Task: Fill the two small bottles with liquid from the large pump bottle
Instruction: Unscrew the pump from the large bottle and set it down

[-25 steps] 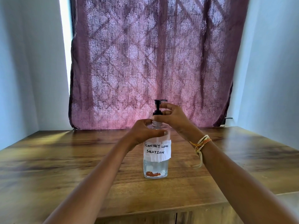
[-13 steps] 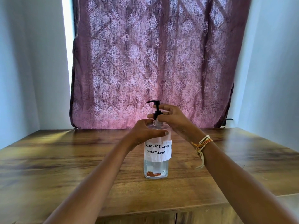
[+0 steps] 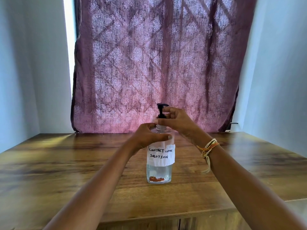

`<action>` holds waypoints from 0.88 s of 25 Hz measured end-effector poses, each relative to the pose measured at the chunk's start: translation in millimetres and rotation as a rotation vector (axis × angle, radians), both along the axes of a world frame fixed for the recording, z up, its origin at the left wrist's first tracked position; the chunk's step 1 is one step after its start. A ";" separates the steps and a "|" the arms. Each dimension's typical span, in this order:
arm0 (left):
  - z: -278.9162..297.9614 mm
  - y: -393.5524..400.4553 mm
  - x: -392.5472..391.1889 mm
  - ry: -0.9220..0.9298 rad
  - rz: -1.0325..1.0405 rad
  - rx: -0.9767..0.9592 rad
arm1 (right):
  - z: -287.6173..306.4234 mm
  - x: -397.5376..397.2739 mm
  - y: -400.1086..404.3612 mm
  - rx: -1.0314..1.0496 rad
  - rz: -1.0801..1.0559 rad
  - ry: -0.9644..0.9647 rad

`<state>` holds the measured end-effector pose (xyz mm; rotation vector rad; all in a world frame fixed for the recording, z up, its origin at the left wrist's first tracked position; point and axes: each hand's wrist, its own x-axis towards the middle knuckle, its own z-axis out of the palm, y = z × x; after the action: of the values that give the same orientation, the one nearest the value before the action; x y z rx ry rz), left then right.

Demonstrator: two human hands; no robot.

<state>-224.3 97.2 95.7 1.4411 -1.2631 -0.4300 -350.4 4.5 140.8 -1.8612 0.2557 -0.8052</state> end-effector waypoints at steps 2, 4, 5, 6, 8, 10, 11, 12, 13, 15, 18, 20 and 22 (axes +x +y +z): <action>-0.2 -0.2 -0.3 0.001 -0.006 0.004 | 2.7 -0.5 1.2 -0.013 -0.043 -0.023; -0.6 -0.3 0.0 0.003 0.004 0.009 | 4.5 -2.5 1.9 0.029 -0.026 -0.041; -0.3 0.2 -0.4 0.002 0.012 0.011 | 4.4 -3.2 2.1 0.035 0.000 -0.038; 0.0 0.5 -0.1 -0.004 0.016 0.010 | 3.9 -2.4 1.2 0.011 0.015 -0.027; 0.7 1.0 0.1 -0.006 0.012 0.005 | 2.0 0.0 0.6 -0.104 -0.017 0.015; 1.1 1.6 -0.2 -0.006 0.011 0.002 | 3.2 1.2 0.6 -0.125 -0.074 0.001; 1.9 2.2 -0.9 -0.005 0.015 0.007 | 5.4 1.5 0.0 -0.100 -0.092 -0.029; 2.2 1.8 -0.5 -0.006 0.019 0.011 | 8.4 1.2 -0.6 -0.067 -0.099 -0.063; 2.5 1.6 -0.6 -0.007 0.019 0.015 | 11.9 0.9 -2.1 -0.033 -0.095 -0.090; 3.0 1.8 -1.4 -0.017 0.014 0.028 | 20.7 -0.5 -6.9 0.024 -0.071 -0.112; 2.0 2.3 -1.5 -0.033 -0.005 0.046 | 35.1 -3.8 -11.3 0.105 -0.034 -0.118; 1.8 3.8 -1.9 -0.035 -0.013 0.048 | 45.1 -4.9 -12.1 0.182 -0.023 -0.149; 0.8 2.7 -1.0 -0.040 -0.010 0.047 | 57.1 -5.6 -12.8 0.244 -0.014 -0.198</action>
<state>-225.3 99.8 96.5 1.4897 -1.3004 -0.4427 -356.0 -8.3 198.0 -1.5424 0.2303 -0.9185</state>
